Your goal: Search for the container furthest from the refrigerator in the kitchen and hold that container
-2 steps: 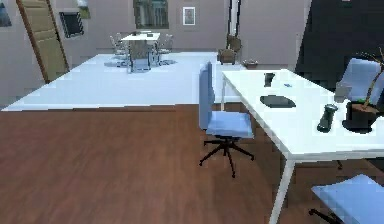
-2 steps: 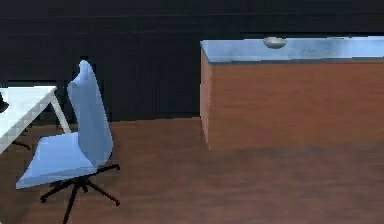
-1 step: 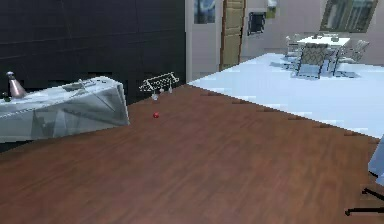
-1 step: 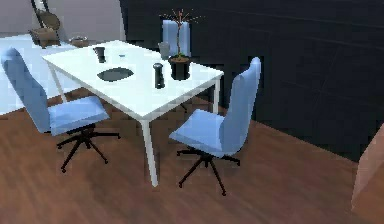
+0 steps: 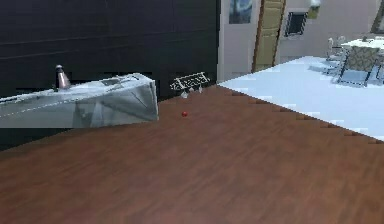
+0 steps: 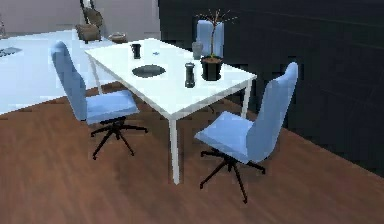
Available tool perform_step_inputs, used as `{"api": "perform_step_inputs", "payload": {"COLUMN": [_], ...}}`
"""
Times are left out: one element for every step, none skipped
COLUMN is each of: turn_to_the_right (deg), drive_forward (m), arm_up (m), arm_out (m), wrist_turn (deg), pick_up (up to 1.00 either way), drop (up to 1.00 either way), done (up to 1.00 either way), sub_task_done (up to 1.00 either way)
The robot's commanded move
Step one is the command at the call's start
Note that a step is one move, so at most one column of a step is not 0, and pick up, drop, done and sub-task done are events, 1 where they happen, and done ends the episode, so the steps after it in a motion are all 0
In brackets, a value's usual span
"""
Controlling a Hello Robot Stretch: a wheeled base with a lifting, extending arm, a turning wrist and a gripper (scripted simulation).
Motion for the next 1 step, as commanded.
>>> {"api": "perform_step_inputs", "payload": {"turn_to_the_right": [0.0], "drive_forward": [0.45], "arm_up": [0.0], "arm_out": [0.0], "wrist_turn": [0.0], "pick_up": [0.0], "drop": [0.0], "done": [0.0], "sub_task_done": [0.0]}}
